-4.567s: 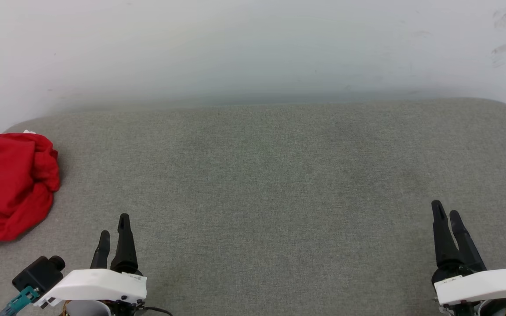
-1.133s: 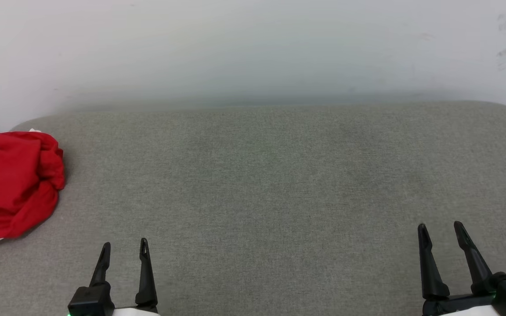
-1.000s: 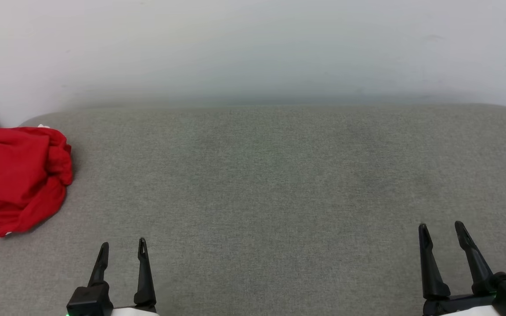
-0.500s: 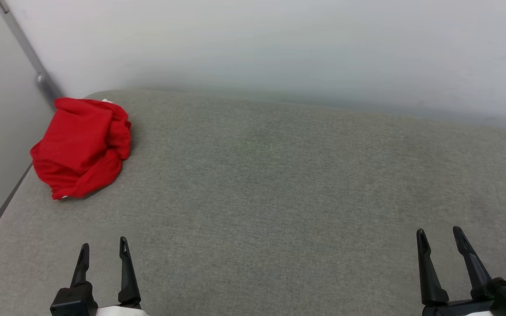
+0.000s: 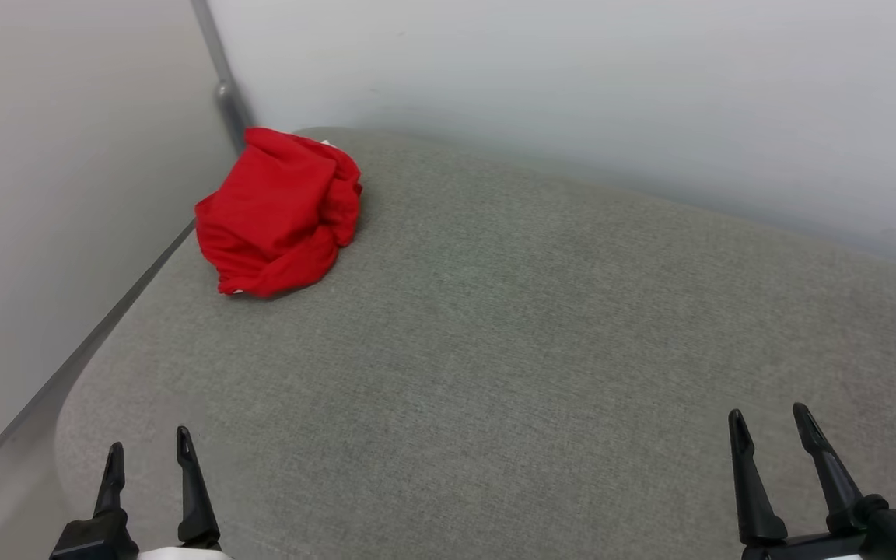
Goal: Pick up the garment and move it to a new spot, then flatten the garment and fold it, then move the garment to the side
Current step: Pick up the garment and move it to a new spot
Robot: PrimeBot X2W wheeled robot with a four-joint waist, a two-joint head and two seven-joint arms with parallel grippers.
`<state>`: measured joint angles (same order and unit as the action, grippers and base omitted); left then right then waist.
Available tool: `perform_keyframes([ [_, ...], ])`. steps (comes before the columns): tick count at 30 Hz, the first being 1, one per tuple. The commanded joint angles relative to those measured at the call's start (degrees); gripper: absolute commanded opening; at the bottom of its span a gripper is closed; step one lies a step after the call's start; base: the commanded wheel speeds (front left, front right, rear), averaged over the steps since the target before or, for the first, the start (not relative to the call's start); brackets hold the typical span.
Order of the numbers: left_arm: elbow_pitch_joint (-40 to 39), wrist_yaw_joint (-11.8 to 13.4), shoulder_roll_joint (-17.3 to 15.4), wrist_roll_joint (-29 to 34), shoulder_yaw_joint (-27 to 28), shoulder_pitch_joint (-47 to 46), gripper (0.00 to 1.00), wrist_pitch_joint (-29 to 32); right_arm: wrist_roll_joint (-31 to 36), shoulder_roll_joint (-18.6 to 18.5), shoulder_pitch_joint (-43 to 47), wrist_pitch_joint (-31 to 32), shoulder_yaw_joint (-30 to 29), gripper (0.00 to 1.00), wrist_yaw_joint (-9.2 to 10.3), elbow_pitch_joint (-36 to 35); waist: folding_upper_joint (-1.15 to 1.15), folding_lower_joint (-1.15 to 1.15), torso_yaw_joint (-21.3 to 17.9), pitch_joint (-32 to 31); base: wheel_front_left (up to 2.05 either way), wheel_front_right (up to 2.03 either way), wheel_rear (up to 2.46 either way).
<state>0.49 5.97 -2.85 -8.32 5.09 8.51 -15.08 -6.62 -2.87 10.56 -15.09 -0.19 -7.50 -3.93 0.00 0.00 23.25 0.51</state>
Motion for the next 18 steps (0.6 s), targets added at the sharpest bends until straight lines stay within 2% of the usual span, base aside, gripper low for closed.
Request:
perform_keyframes([
  [1, -0.2, -0.3, 0.0, 0.1, 0.3, 0.4, 1.00, -0.1, 0.5, 0.0, 0.5, -0.1, 0.1, 1.00, 0.02, -0.2, 0.00, 0.00, 2.5, 0.1, 0.00, 0.00, 0.00],
  [7, -0.1, -0.5, -0.1, -0.8, 1.5, 0.6, 1.00, -0.1, 0.9, 0.0, 0.5, -0.1, 0.3, 1.00, 0.02, -0.1, 0.00, 0.00, 4.5, 0.3, 0.00, 0.00, 0.00],
  [13, 0.8, -0.9, -0.1, -0.5, 3.2, -0.5, 1.00, -0.1, 1.1, 0.0, -0.2, -0.1, 0.8, 1.00, 0.02, -0.1, 0.00, 0.00, 4.1, 0.6, 0.00, 0.00, 0.00],
  [18, 1.9, -2.8, 0.0, 0.3, 5.5, -3.4, 1.00, -0.1, 1.7, 0.0, -1.0, -0.1, 0.7, 1.00, 0.02, -0.4, 0.00, 0.00, 3.2, 1.6, 0.00, 0.00, 0.00],
])
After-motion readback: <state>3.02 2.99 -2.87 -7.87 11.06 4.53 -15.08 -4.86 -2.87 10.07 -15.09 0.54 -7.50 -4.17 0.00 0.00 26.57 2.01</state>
